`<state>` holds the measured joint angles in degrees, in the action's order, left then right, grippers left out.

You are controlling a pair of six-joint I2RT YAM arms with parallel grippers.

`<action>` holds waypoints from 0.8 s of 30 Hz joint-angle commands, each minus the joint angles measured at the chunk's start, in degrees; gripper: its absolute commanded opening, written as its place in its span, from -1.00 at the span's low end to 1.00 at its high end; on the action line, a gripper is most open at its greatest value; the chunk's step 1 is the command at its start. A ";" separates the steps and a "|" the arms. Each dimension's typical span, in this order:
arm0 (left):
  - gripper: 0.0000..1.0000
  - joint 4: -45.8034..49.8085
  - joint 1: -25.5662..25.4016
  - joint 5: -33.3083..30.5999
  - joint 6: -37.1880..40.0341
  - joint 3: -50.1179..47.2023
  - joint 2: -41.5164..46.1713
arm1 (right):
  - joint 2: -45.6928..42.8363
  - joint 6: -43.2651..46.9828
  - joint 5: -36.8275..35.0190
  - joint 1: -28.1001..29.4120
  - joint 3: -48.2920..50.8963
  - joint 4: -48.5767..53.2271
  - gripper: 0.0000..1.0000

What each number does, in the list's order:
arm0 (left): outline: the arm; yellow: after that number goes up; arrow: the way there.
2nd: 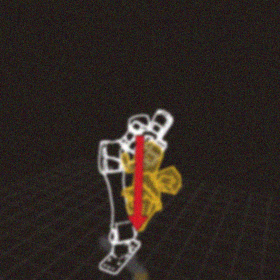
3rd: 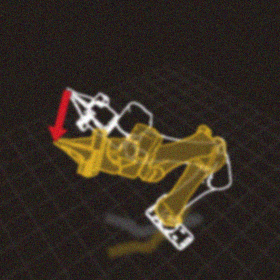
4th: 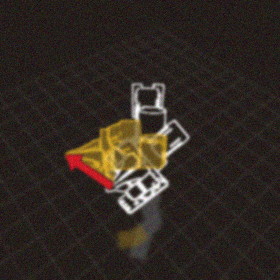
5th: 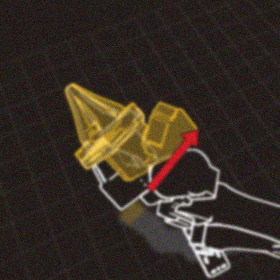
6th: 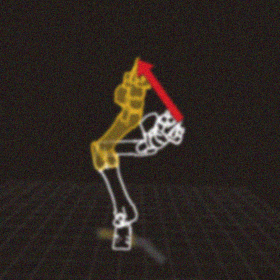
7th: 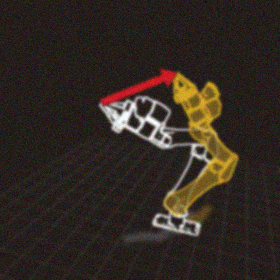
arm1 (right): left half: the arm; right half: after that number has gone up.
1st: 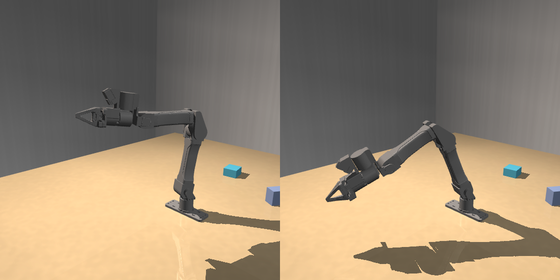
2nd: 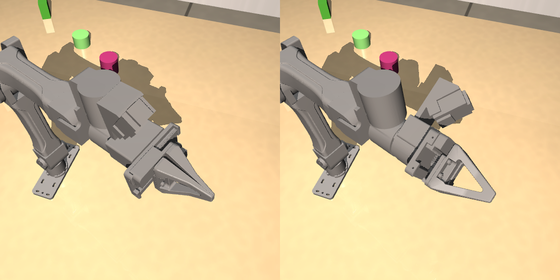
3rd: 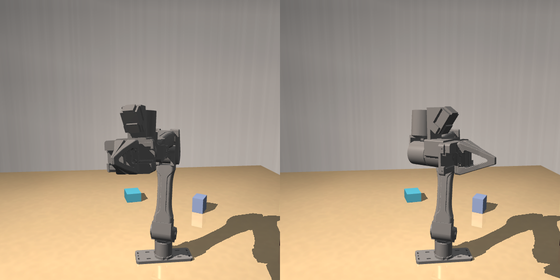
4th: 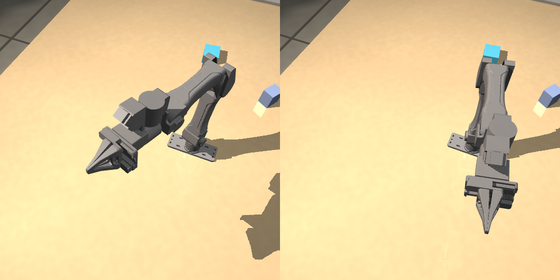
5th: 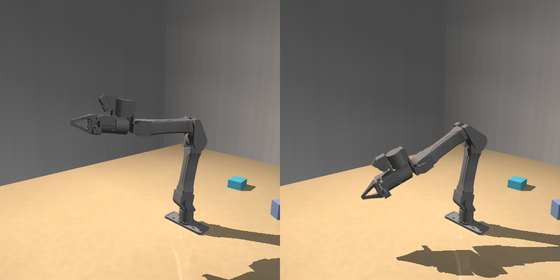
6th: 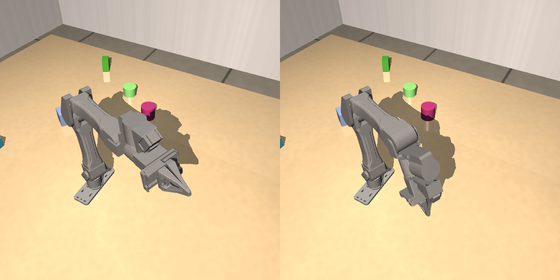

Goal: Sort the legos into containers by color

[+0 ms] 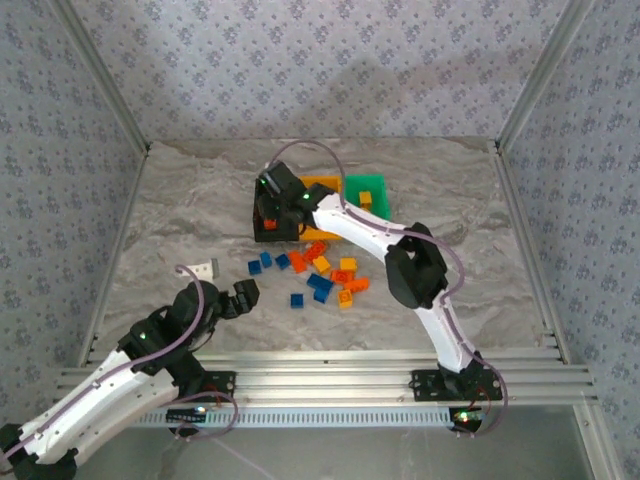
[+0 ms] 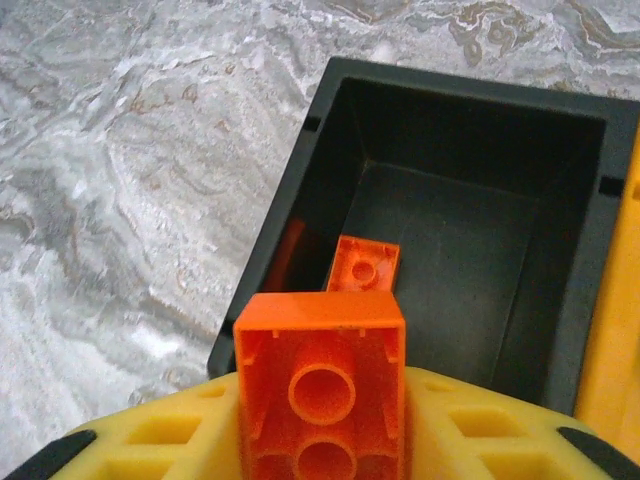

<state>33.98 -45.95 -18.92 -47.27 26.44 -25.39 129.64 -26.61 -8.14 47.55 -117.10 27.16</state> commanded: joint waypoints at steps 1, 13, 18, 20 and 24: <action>0.99 -2.02 0.34 1.30 -0.17 0.09 -1.34 | 2.01 -1.57 0.41 -0.76 -5.33 2.36 0.10; 0.99 -8.48 -0.38 14.47 10.22 7.59 -20.49 | -18.25 -3.54 -1.86 -1.92 17.73 -10.35 0.58; 0.98 -11.42 -6.12 16.63 12.88 12.66 -36.81 | -32.67 -4.40 -3.41 -1.84 37.69 -13.56 0.60; 0.93 -12.72 -8.29 15.69 13.52 13.63 -41.66 | -38.45 -4.84 -3.73 -1.93 44.63 -13.88 0.60; 0.70 -13.63 -8.80 15.31 13.69 15.37 -49.49 | -47.82 -5.45 -4.81 -1.74 55.92 -14.26 0.60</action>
<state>22.00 -54.50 -3.84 -34.92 39.57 -71.90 85.95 -30.68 -10.98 45.74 -67.20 13.43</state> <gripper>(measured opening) 0.864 0.802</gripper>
